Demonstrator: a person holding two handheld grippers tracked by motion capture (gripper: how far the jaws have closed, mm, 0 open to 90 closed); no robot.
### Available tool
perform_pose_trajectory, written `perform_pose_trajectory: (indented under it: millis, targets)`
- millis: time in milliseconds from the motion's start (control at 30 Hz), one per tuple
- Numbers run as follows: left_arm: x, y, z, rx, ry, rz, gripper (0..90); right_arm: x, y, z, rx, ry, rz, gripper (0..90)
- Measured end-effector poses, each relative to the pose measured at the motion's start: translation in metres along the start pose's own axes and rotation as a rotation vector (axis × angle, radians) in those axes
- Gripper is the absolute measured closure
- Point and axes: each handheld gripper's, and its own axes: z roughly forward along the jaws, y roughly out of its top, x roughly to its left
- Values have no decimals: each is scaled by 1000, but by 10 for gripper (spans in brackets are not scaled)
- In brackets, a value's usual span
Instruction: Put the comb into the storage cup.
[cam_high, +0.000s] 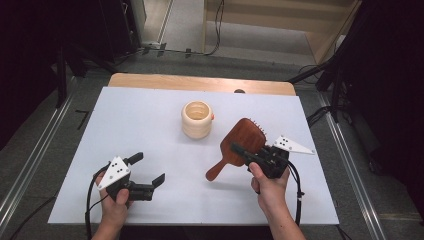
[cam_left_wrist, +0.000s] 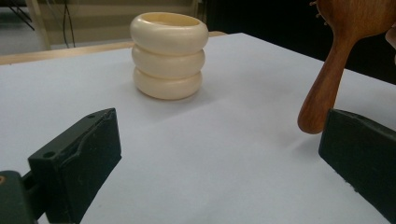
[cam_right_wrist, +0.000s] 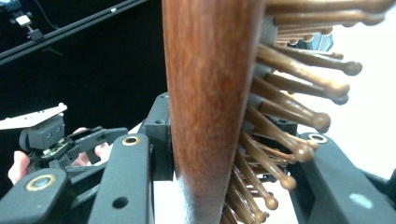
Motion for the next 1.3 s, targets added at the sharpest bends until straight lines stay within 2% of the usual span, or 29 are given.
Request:
perform_pose_trajectory:
  millis: [567, 800, 967, 1100, 1167, 1300]
  targets:
    - [26, -11, -26, -6, 71, -3, 0, -3, 12, 10, -9, -9, -25, 542]
    - [34, -15, -35, 4, 75, -4, 0, -4, 19, 13, -9, -15, -29, 541]
    - [41, -18, -42, -12, 59, -16, 0, -4, 24, 16, -15, -16, -35, 541]
    - [44, -19, -45, -12, 63, -13, 0, -4, 28, 18, -14, -19, -45, 541]
    - [45, -20, -44, -14, 59, -26, 0, -4, 31, 19, -16, -18, -50, 541]
    - [41, -23, -39, 18, 78, 3, 0, -4, 36, 21, -22, -19, -58, 541]
